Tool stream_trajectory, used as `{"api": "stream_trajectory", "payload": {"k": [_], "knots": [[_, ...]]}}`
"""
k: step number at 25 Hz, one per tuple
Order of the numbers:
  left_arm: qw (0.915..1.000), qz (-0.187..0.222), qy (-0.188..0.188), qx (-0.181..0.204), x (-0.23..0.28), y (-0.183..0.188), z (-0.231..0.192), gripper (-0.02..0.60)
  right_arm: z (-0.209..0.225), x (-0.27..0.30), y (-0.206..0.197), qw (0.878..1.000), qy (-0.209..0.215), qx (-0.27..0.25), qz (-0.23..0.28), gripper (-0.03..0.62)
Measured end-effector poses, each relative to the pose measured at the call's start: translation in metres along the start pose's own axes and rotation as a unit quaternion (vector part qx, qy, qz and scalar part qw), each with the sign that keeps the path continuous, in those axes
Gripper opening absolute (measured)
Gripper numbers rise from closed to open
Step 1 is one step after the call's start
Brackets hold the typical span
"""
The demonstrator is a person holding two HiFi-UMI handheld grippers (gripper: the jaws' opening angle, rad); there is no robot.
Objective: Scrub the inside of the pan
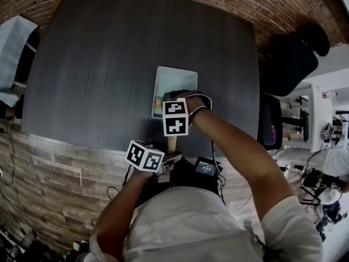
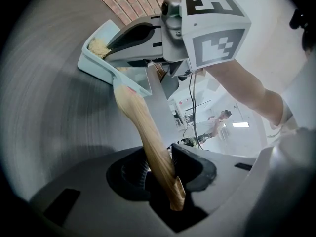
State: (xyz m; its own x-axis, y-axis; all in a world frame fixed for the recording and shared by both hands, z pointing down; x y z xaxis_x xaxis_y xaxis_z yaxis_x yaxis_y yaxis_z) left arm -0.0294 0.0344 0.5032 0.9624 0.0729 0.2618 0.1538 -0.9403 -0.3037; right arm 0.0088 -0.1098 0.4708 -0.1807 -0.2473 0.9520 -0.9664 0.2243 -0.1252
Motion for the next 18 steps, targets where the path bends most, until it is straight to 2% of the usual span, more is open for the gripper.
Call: {"api": "stream_trajectory", "payload": {"k": [4,10,12,15,18], "knots": [[1.0000,-0.004,-0.001,0.001,0.000,0.001,-0.001,0.144,-0.004,-0.003,0.000,0.999,0.031,0.012,0.023,0.046],[1.0000,-0.002,-0.001,-0.001,0.001,0.000,0.000,0.144,-0.006,-0.007,0.000,0.996,0.082,-0.009,0.044,0.044],[1.0000,0.003,-0.001,-0.003,0.001,-0.001,0.001,0.144,-0.002,-0.008,-0.003,0.992,0.111,0.011,0.053,0.044],[0.9999,0.016,-0.002,-0.004,0.000,-0.003,0.000,0.144,0.005,-0.009,-0.010,0.982,0.161,0.075,0.065,0.043],[0.9996,0.026,-0.003,-0.006,0.000,-0.004,0.000,0.144,0.007,-0.010,-0.017,0.972,0.188,0.124,0.072,0.043]]}}
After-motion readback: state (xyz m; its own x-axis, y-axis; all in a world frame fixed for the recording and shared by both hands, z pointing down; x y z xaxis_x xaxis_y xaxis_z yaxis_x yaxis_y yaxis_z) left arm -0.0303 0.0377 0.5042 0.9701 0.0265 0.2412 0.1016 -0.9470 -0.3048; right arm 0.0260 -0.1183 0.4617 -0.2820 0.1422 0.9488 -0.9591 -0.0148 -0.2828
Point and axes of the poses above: the fingertips, and each gripper's own axes: x forward along the fingers, z to its right, y out of its top, the point moved 10 cm from there along -x, backward along the fingers, and after that the axes turned 8 degrees about -y, right-handed, at the moved point
